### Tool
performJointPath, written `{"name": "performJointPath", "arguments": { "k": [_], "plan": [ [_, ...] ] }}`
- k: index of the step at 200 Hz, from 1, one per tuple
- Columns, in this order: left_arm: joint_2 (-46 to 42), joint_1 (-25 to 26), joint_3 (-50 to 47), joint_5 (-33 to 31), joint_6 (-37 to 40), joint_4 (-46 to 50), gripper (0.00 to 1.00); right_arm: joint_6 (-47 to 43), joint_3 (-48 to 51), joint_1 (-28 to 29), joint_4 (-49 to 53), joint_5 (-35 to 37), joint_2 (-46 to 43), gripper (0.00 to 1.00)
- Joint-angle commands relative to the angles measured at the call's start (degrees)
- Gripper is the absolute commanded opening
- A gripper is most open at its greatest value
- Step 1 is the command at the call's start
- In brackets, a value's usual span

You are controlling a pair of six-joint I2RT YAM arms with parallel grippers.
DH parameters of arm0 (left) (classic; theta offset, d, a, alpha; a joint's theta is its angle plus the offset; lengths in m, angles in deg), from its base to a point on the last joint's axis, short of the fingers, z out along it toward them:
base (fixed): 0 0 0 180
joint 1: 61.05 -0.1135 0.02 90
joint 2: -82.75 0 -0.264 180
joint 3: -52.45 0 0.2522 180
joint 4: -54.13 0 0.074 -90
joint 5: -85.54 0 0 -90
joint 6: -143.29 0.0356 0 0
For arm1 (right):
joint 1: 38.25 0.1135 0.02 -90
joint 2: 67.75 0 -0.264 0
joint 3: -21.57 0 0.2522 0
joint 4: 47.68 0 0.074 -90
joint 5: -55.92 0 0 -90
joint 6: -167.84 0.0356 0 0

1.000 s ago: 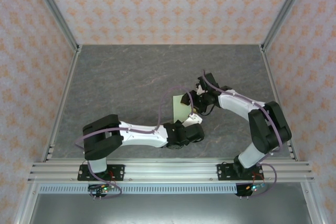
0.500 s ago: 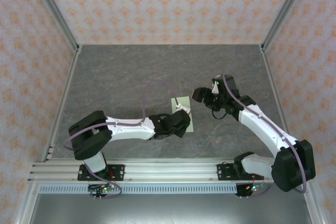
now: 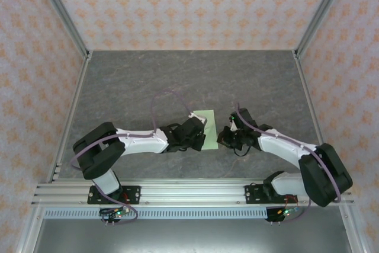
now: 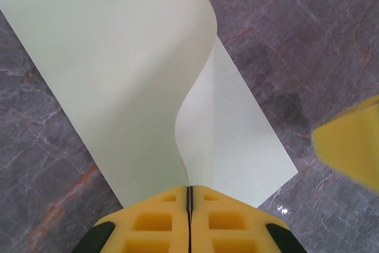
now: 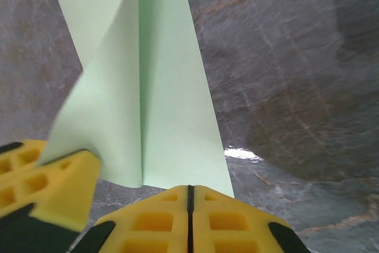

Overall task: Fold a paper plane with a square sheet of paper (fold left side to right side)
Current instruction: Fold the triangle a second time at the center of the table.

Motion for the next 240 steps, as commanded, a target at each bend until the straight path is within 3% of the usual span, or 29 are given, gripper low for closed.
{"name": "performJointPath", "arguments": {
  "k": [1, 94, 240],
  "plan": [
    [-2.6, -1.2, -1.0, 0.5, -0.8, -0.4, 0.06, 1.5, -0.2, 1.8, -3.3, 1.0, 2.3, 0.08],
    [-1.2, -3.7, 0.6, 0.4, 2.0, 2.7, 0.06, -0.3, -2.6, 4.2, 2.8, 6.1, 8.4, 0.08],
    [4.5, -4.9, 3.8, 0.2, 4.0, 2.9, 0.07, -1.7, -2.8, 4.2, 5.3, 6.9, 9.5, 0.08]
  ]
}}
